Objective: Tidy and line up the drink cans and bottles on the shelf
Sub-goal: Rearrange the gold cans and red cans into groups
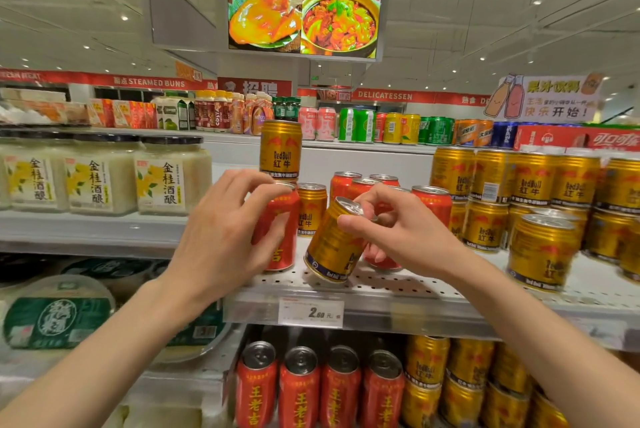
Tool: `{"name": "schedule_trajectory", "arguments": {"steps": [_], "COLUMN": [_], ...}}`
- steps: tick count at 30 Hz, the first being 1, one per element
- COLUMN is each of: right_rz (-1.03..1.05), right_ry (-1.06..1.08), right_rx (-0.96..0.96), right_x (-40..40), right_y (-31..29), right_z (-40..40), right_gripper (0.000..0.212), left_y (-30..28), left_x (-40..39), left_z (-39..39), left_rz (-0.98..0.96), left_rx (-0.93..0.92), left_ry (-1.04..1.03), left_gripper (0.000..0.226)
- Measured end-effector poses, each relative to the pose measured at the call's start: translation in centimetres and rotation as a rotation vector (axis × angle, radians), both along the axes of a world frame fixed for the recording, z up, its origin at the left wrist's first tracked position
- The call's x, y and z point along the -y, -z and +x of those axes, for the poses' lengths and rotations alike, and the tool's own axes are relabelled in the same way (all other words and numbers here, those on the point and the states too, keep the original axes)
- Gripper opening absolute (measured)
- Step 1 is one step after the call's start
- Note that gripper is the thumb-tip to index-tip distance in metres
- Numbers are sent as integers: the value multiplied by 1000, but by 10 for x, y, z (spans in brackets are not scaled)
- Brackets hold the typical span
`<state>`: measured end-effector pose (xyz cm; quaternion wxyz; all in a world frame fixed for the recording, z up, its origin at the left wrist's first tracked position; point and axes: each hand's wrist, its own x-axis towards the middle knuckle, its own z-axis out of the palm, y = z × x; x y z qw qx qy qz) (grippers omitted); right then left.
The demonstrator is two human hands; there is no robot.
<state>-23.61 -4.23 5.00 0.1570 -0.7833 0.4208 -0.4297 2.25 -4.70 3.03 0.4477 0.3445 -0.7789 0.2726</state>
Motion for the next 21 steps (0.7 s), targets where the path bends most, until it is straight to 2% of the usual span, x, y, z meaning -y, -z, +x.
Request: {"name": "schedule_trajectory", "arguments": {"steps": [5,9,21], "right_rz": [32,46,4], "right_ry": [-39,-36,103], "right_rx": [142,182,176], "right_x": [-18,-32,-67], "right_y": [-5,-6,-14], "right_z": [-33,-75,-230], "right_gripper": [42,44,38], "left_y": [11,20,16], "left_x": [-17,-17,-29], "left_z": [-49,-100,-263], "left_rz": [223,361,404], "left_rx": [-21,-68,-88], "left_ry": [176,290,432], "left_gripper": [47,56,53]}}
